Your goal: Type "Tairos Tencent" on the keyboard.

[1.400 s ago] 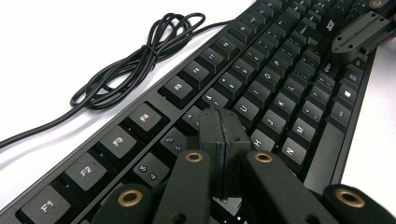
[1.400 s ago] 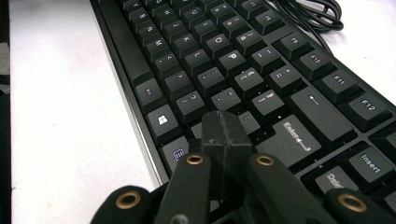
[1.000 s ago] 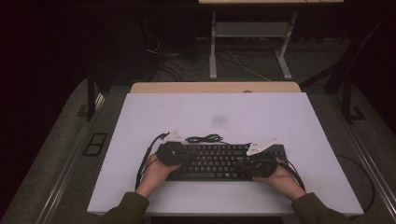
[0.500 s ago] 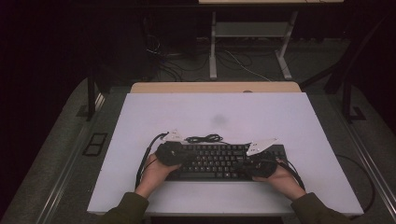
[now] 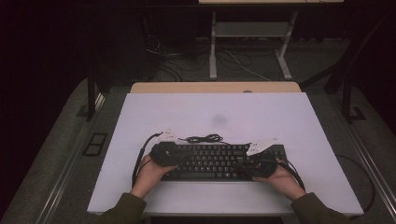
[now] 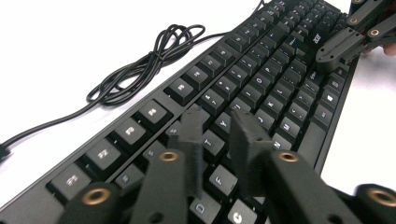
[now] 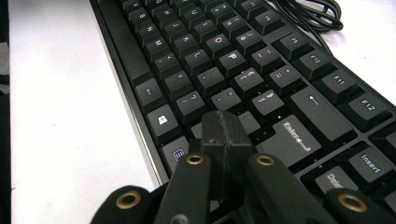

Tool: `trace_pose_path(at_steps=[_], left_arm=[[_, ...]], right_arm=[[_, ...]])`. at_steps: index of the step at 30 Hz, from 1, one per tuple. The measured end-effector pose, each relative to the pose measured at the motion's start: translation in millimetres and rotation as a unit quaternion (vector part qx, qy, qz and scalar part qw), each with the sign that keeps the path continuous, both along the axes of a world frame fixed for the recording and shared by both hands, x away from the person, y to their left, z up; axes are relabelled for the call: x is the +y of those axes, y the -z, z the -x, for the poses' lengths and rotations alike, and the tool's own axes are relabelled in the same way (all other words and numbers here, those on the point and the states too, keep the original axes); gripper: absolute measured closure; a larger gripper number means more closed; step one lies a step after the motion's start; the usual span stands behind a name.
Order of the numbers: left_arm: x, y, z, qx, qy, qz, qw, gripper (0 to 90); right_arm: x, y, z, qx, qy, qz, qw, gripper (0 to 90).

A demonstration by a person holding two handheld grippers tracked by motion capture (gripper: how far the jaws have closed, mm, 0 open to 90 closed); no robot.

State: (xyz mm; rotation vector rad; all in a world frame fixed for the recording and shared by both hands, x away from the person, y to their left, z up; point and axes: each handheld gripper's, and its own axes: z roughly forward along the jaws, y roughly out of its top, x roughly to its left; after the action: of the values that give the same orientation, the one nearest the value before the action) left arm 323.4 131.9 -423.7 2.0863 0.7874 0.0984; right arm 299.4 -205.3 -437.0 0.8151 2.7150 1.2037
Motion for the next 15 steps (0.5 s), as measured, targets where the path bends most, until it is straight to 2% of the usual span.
trace_pose_path(at_steps=[13,15], left_arm=[[24.5,0.6,8.6,-0.01,-0.008,0.018,0.9997,46.0],[27.5,1.5,10.6,-0.012,-0.01,0.019,0.9997,45.2]], right_arm=[[-0.4,0.1,-0.6,0.001,0.0,-0.001,1.0,89.1],[-0.4,0.1,-0.6,0.001,0.0,-0.001,1.0,89.2]])
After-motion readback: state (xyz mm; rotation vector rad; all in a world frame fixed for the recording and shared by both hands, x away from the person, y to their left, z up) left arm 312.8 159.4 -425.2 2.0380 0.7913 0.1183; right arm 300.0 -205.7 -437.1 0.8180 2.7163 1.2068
